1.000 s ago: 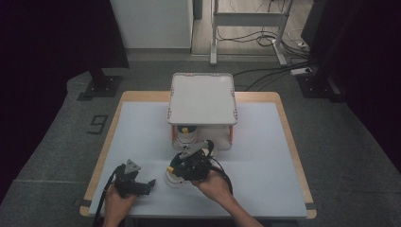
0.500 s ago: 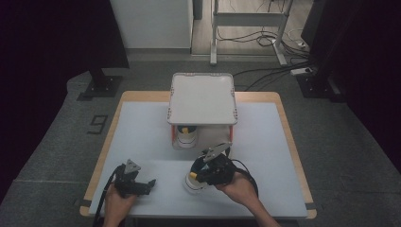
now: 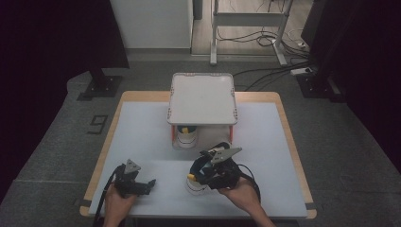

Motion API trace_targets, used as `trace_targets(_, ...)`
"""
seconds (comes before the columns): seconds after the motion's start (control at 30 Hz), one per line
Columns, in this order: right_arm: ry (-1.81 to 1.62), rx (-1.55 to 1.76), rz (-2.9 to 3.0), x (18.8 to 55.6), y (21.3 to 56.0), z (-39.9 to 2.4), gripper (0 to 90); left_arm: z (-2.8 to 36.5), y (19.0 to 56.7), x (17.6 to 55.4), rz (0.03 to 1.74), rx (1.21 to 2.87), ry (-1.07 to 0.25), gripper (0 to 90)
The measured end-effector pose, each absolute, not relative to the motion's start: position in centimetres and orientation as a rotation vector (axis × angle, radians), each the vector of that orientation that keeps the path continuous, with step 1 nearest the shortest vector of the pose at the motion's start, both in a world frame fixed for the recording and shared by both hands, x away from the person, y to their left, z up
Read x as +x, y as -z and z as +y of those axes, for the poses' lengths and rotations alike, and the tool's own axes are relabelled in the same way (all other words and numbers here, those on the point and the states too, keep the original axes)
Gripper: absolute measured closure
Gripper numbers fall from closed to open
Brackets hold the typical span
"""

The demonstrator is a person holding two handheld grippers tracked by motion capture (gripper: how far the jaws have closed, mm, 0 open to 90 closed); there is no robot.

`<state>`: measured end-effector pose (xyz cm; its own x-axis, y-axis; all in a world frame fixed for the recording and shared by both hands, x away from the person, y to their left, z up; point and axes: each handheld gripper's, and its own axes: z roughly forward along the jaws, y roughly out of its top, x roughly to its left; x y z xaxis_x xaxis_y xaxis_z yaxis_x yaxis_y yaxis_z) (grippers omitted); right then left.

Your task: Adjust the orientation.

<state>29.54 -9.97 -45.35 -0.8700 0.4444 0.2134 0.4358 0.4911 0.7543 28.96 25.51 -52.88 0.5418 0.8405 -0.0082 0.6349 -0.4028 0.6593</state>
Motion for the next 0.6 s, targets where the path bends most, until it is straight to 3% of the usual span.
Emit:
trace_targets(0.27,-1.354,0.798,2.701,29.4,45.8,-7.8,45.1,25.5,52.9,29.0,1.185,2.169,-0.437,0.0)
trace_targets(0.3,-1.338,0.797,2.713,29.5,46.1,-7.3,46.6,25.5,52.9,29.0,1.185,2.169,-0.437,0.0)
trace_targets(0.4,-1.271,0.803,2.699,29.5,46.4,-6.7,65.8,25.5,52.9,28.9,1.185,2.169,-0.437,0.0)
trace_targets(0.6,-1.242,0.786,2.732,28.9,45.0,-8.9,70.1,25.5,52.9,29.0,1.184,2.170,-0.437,0.0)
